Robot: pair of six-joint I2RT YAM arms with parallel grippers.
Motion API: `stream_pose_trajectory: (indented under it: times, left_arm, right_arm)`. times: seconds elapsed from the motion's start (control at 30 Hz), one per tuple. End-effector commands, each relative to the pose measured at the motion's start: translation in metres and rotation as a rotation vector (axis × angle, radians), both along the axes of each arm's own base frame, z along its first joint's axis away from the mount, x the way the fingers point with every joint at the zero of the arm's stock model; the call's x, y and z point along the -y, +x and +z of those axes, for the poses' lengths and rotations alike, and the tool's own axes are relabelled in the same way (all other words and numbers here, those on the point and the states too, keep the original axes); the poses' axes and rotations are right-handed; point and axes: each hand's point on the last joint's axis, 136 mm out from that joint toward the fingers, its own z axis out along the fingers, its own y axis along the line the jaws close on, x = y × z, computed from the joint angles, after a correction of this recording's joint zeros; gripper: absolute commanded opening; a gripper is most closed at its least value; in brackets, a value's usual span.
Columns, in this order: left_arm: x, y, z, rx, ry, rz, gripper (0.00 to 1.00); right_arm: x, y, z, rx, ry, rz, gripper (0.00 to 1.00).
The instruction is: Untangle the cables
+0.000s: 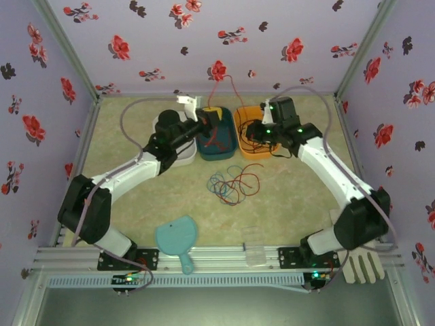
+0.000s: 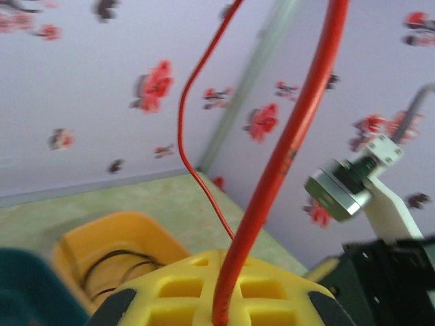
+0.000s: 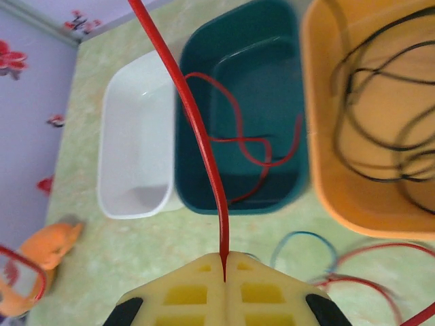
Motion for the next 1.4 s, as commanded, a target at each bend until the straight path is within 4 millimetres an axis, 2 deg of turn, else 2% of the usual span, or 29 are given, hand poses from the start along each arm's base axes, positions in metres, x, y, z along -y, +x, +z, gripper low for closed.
stream_pose_trajectory:
  times: [0.0, 0.3, 0.47, 0.63, 0.8, 1.0, 1.13, 1.37]
  left_arm:
    - [-0.007, 0.018, -0.008, -0.059, 0.047, 0.073, 0.0]
    - [0.001, 0.056, -0.036, -0.136, 0.159, 0.095, 0.0]
    - [-0.005, 0.078, -0.055, -0.217, 0.184, 0.122, 0.0]
    - [-0.021, 0.098, -0.072, -0.289, 0.219, 0.162, 0.0]
    - [-0.021, 0.111, -0.097, -0.381, 0.279, 0.167, 0.0]
    - [-0.011, 0.112, -0.127, -0.484, 0.295, 0.124, 0.0]
    - [-0.005, 0.112, -0.141, -0.52, 0.301, 0.105, 0.0]
    - [0.005, 0.114, -0.177, -0.624, 0.355, 0.084, 0.01]
  right_arm:
    - [-0.041, 0.009, 0.023, -0.011, 0.199, 0.122, 0.0]
    - [-0.09, 0.021, -0.009, -0.144, 0.125, 0.299, 0.0]
    - [-0.107, 0.019, -0.011, -0.154, 0.129, 0.366, 0.0]
    - [-0.101, 0.008, -0.018, -0.155, 0.065, 0.38, 0.0]
    - [-0.098, 0.017, -0.025, -0.162, 0.051, 0.343, 0.0]
    - [-0.092, 0.051, -0.033, -0.16, 0.088, 0.22, 0.0]
    - [-0.092, 0.074, -0.046, -0.171, 0.118, 0.147, 0.0]
    - [-0.092, 0.093, -0.077, -0.199, 0.105, 0.058, 0.0]
